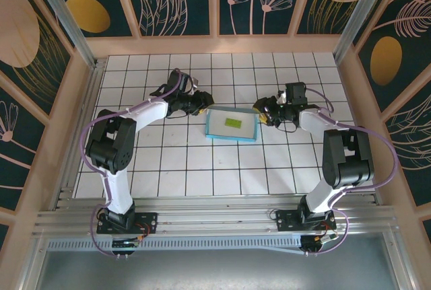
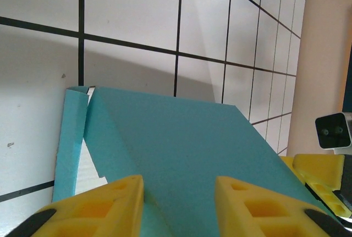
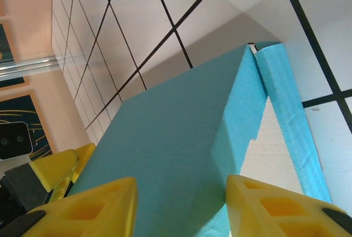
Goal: Fold the paper box
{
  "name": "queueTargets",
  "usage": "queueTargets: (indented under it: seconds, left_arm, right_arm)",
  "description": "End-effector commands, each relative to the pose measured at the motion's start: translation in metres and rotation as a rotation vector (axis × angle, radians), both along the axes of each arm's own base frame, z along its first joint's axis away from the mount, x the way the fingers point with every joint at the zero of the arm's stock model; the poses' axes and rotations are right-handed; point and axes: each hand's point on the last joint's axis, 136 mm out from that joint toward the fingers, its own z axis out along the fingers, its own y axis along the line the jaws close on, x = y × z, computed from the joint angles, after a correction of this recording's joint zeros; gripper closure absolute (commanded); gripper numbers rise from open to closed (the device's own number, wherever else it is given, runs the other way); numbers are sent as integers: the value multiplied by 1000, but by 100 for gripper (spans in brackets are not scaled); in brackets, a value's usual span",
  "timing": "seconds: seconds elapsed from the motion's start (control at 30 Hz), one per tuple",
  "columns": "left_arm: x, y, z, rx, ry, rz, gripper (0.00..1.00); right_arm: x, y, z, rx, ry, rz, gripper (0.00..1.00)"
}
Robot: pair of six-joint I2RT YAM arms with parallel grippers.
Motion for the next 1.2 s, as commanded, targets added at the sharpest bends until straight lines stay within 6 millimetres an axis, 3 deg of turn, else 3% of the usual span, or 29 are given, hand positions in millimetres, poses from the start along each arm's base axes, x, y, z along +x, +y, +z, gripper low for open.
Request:
queueTargets:
  seconds: [0.0, 0.47, 0.87, 1.17]
  left_arm:
    - [-7, -9, -11, -30, 42, -21, 64]
    - [-19, -15, -23, -57, 72, -35, 70]
    - [-24, -6, -45, -3, 94, -4, 74]
    - [-27, -3, -51, 1, 106, 19, 76]
  right_arm:
    - [-1, 9, -5, 24, 7, 17, 55]
    - [-2, 17, -9, 30, 8, 26, 61]
    - [-5, -3, -34, -143, 10, 1, 62]
    - [-7, -2, -39, -160, 4, 13, 62]
